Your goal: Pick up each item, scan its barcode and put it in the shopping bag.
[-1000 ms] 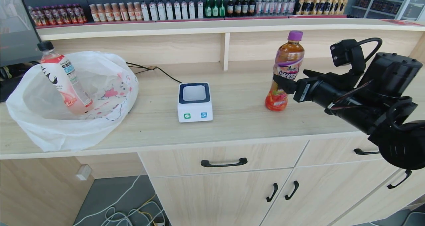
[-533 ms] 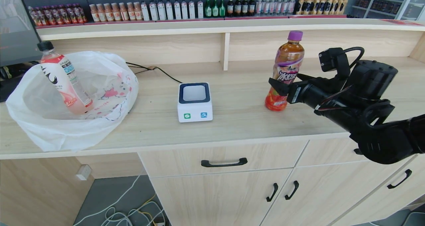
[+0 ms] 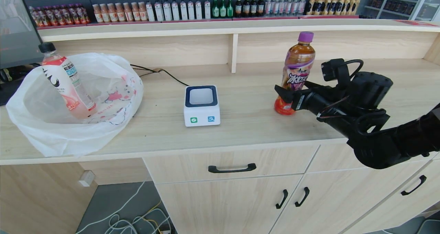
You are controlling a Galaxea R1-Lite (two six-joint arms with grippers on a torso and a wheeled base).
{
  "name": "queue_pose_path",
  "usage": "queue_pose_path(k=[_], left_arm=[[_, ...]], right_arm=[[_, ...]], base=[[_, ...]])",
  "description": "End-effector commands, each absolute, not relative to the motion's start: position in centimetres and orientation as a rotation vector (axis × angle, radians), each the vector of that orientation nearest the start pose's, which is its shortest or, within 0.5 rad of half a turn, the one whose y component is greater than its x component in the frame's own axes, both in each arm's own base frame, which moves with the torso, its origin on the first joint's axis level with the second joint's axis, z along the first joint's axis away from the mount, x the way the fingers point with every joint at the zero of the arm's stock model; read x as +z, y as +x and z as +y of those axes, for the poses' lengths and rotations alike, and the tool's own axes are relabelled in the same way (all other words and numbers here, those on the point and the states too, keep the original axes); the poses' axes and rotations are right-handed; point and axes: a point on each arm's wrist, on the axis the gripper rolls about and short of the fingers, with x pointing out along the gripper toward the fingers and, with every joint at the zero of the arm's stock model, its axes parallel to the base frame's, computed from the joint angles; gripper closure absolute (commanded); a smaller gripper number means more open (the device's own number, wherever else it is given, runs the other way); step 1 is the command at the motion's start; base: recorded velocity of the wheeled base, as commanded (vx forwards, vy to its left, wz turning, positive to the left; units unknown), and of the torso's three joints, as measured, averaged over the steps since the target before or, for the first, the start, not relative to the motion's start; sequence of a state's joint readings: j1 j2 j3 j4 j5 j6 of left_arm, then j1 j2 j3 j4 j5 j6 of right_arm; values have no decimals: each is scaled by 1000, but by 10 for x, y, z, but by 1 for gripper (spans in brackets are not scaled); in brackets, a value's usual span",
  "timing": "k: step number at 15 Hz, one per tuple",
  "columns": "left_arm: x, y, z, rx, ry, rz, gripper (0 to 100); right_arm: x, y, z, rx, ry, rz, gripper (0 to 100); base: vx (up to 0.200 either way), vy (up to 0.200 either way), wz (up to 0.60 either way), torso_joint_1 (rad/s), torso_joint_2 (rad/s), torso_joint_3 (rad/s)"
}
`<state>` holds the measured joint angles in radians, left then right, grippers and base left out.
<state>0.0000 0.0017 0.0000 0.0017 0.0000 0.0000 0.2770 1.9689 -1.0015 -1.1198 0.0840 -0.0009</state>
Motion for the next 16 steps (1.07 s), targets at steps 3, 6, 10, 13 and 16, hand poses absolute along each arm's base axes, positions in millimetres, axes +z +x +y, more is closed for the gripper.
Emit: queue_pose_path(k=[3, 6, 10, 13, 16], left_arm=[[75, -23, 0, 0, 0, 3, 0], [75, -23, 0, 0, 0, 3, 0], [75, -23, 0, 0, 0, 3, 0], [75, -23, 0, 0, 0, 3, 0], [75, -23, 0, 0, 0, 3, 0]], right_arm=[[179, 373, 108, 361, 11, -128, 0], [185, 379, 109, 361, 13, -155, 0], [184, 381, 112, 366, 14, -158, 0], [185, 382, 112, 366, 16, -164, 100], [187, 382, 112, 368, 42, -164, 100]], base=[[0, 0, 0, 0, 0, 0], [0, 0, 0, 0, 0, 0], [0, 0, 0, 0, 0, 0], [0, 0, 0, 0, 0, 0], [0, 0, 0, 0, 0, 0]])
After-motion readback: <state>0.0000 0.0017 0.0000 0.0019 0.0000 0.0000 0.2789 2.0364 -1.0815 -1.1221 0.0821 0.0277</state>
